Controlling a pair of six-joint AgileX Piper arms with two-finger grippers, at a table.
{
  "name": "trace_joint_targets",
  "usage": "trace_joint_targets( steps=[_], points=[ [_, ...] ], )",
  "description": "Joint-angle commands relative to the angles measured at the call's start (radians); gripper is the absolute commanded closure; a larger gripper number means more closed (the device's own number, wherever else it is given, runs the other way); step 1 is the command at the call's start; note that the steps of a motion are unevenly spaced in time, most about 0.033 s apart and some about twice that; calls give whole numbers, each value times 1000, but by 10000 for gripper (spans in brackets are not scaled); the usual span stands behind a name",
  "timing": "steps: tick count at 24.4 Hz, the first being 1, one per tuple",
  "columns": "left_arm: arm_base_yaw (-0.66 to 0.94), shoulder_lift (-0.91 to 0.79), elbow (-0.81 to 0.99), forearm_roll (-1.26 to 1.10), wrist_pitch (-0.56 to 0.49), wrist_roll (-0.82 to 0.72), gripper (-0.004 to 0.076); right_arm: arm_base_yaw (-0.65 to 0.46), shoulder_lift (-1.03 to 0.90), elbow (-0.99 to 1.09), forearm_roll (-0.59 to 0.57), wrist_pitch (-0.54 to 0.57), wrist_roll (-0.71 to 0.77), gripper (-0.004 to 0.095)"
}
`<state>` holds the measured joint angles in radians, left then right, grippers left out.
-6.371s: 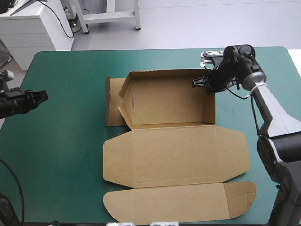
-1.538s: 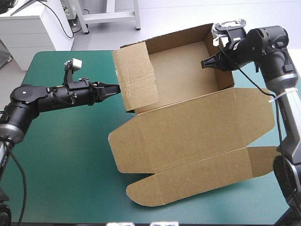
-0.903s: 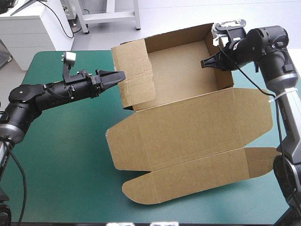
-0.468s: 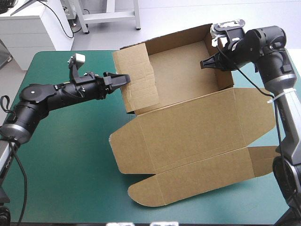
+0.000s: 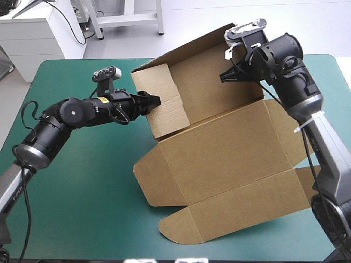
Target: Fold the box
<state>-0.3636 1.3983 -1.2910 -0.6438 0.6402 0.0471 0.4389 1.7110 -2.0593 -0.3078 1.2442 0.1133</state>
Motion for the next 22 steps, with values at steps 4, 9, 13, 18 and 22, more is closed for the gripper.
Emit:
trace_joint_targets(
  steps=[4,9,13,18,22],
  points=[
    [-67,-39,0,38,-153,-152,315,34,-54,-80,-3,-70,47,907],
    [-79,-39,100,-26,-251,-178,315,34,-54,-108,-19,-35,57,907],
    [-79,-39,119,-47,-271,-133,315,34,-54,-110,-22,-29,57,907],
    [-79,-49,117,-51,-315,-133,317,34,-54,-110,-22,-25,56,907],
    [-77,-58,75,-44,-326,-57,318,34,-54,-110,-22,-23,42,908]
  ],
)
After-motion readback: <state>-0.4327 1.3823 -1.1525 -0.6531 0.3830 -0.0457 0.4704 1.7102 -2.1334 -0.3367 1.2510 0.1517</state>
